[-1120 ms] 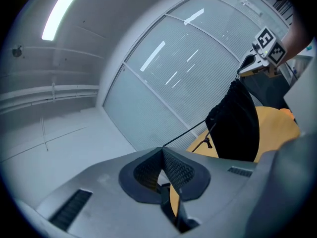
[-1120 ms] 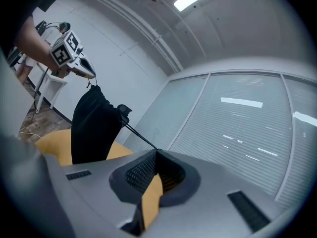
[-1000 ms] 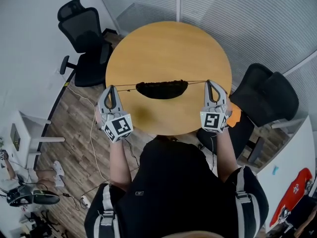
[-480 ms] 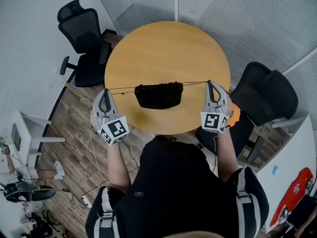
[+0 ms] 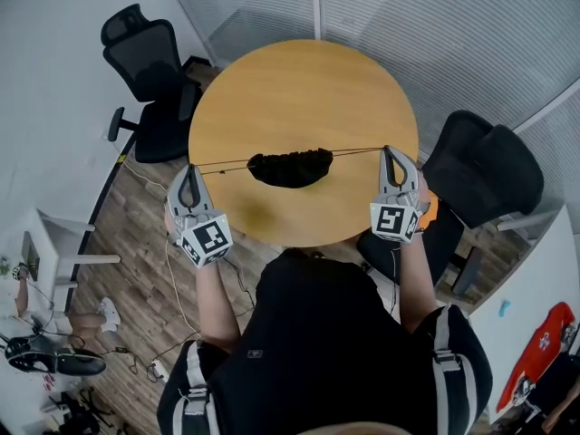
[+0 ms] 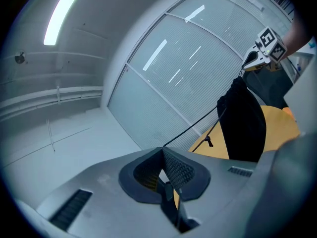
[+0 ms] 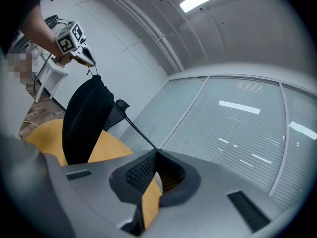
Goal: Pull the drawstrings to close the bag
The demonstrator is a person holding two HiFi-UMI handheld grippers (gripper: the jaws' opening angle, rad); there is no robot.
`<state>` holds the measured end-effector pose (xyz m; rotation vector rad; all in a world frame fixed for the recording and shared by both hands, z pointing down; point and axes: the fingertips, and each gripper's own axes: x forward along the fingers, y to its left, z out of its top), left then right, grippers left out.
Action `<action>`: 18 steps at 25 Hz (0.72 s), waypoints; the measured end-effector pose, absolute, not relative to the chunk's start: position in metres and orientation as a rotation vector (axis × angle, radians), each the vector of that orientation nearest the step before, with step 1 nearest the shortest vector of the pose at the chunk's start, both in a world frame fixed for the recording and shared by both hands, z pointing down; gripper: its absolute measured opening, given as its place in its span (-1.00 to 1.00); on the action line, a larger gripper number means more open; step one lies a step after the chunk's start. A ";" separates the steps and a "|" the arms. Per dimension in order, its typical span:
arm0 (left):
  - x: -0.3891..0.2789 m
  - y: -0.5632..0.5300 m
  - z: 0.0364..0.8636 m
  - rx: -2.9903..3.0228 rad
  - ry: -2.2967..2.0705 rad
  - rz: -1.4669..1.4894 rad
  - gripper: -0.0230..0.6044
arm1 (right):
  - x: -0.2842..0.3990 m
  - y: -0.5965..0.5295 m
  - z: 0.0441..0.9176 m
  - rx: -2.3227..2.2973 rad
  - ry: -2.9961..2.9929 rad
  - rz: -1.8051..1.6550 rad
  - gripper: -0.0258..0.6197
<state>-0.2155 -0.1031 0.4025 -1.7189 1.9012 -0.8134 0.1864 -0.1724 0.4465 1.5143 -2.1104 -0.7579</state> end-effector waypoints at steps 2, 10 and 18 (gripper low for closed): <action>-0.215 -0.104 0.402 -1.722 1.900 -0.806 -0.88 | 0.189 -0.173 0.446 1.517 -2.106 -0.759 -0.74; -0.214 -0.102 0.401 -1.727 1.905 -0.797 -0.88 | 0.203 -0.172 0.443 1.539 -2.090 -0.758 -0.74; -0.224 -0.103 0.411 -1.743 1.912 -0.809 -0.88 | 0.208 -0.173 0.446 1.546 -2.058 -0.767 -0.74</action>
